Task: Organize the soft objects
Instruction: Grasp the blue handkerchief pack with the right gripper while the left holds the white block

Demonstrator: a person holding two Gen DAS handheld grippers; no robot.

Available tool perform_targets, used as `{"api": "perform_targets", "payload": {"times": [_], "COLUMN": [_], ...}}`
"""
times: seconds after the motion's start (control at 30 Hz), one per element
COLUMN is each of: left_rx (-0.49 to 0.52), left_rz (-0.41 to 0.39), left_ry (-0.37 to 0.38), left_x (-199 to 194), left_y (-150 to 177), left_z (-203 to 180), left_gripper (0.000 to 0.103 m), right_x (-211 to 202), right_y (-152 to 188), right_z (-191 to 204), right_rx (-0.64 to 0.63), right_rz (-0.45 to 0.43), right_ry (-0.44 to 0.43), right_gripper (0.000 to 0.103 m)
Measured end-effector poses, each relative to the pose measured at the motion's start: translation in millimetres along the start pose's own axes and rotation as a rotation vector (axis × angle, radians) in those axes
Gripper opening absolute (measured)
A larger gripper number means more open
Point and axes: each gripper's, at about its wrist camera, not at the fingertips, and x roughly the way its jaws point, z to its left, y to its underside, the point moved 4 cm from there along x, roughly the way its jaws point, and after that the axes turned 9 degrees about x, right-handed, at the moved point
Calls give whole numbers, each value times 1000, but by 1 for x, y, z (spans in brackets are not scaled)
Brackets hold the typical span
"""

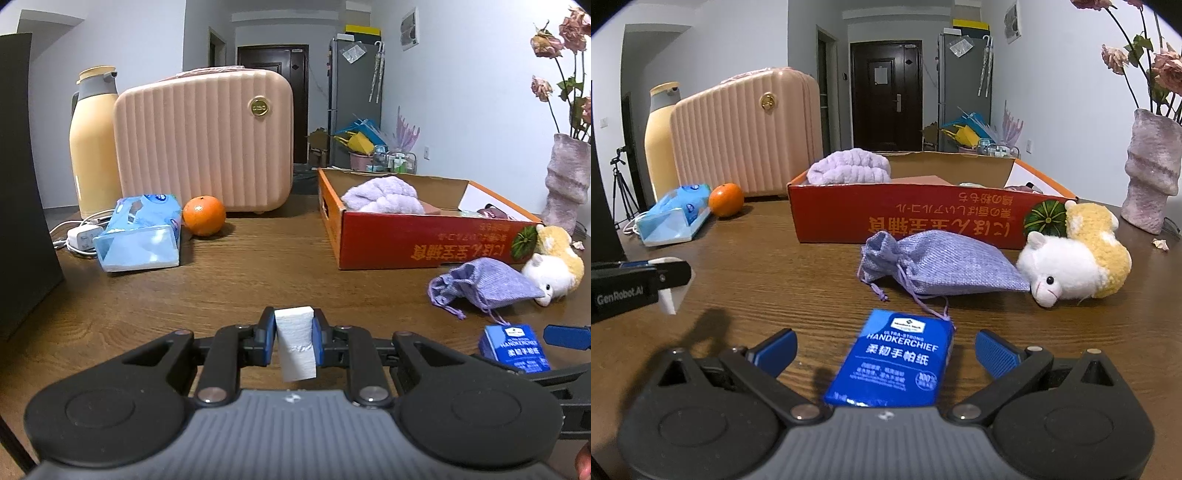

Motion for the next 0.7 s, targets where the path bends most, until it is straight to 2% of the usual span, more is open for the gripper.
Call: {"api": "perform_targets", "payload": {"times": [0.27,0.53,0.63,0.7], "left_rx": [2,15,15,17], "left_rz": [3,-6,-5,-6], "left_ry": [-4,-3,0,2], "left_x": [6,3,2,2], "left_y": [-1,0,1,1], "left_z": [3,1,1,0], "left_gripper": [20,20,20,20], "right_x": [9,12,11,10], "right_y": [1,2,3,3], "right_z": [2,-5,-5,-4], "right_rx": [-10,37,36,26], "right_rz": [30,72,68,63], "right_ry": [26,2,4,6], "right_gripper": [93,80,73,61]}}
